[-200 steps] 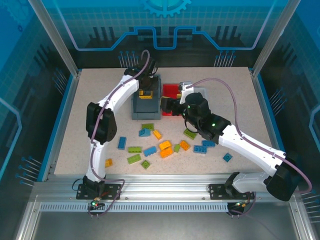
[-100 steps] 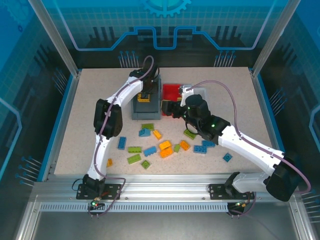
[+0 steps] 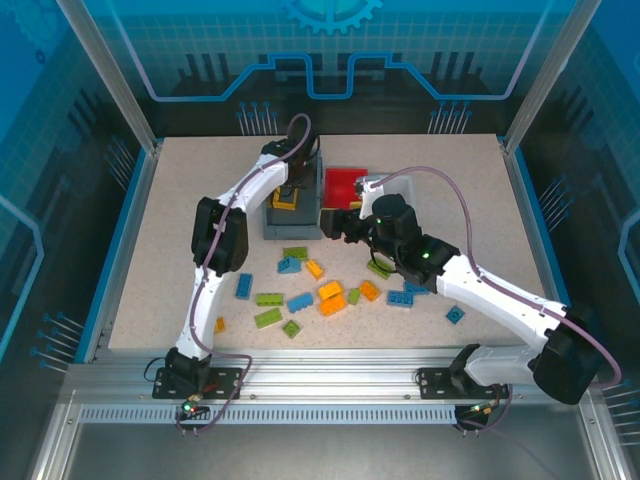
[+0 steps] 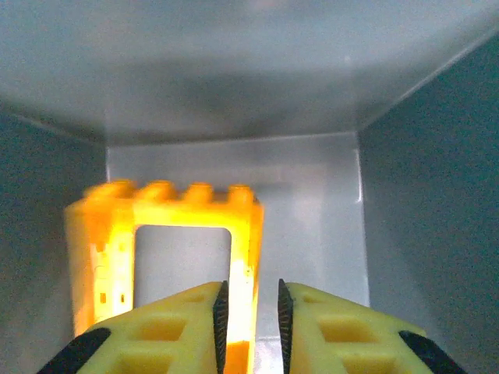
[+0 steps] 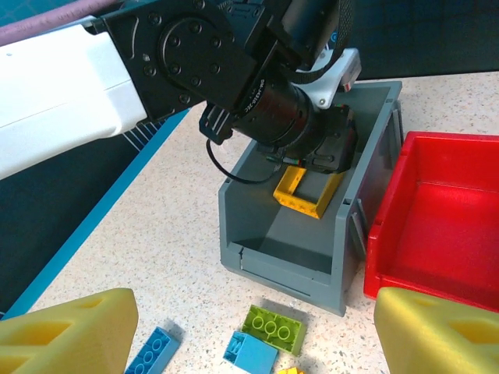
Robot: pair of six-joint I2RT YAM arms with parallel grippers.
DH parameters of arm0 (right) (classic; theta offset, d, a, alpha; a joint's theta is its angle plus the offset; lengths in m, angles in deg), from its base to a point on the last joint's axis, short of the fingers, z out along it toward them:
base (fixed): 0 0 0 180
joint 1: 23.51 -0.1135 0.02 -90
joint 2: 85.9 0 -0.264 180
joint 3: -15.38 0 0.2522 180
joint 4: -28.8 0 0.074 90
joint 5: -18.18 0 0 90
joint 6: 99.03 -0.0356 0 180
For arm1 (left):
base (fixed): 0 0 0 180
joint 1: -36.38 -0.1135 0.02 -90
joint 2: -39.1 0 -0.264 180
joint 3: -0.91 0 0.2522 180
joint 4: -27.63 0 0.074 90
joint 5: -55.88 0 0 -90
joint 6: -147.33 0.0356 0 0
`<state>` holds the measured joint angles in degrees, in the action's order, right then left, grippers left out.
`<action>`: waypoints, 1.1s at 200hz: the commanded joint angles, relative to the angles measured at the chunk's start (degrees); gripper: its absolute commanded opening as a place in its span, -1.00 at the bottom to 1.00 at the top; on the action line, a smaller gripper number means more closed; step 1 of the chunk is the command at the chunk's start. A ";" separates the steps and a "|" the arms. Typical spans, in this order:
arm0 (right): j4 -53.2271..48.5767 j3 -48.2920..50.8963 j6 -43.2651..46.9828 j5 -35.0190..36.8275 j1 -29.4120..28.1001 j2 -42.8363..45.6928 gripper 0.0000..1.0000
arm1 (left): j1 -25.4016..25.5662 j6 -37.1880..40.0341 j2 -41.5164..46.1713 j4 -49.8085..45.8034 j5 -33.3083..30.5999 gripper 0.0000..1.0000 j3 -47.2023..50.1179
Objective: Sort the legos into containers by color
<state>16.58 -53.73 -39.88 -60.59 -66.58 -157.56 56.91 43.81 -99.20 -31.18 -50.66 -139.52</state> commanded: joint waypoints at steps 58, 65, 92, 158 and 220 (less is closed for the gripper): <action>-13.34 1.86 -0.77 7.52 0.49 9.67 0.60 | 3.92 -4.90 17.16 -1.02 -2.03 -0.03 2.58; -16.73 1.50 -1.98 9.85 0.54 10.56 0.59 | 4.49 -6.30 20.09 -0.11 -1.31 -0.01 5.34; -34.37 -0.62 -12.45 19.00 0.92 12.46 0.57 | 9.52 -8.67 35.03 6.27 3.59 0.15 19.61; -51.49 4.22 -40.29 9.00 14.40 9.06 0.57 | 32.84 -14.97 66.05 25.05 14.71 0.75 60.29; -48.48 9.06 -47.65 -2.67 27.88 4.90 0.57 | 42.86 -19.20 70.34 28.80 10.88 0.74 69.49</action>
<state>-30.33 -45.47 -82.83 -59.68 -42.23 -154.59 98.53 26.46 -30.57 -7.16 -38.27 -70.63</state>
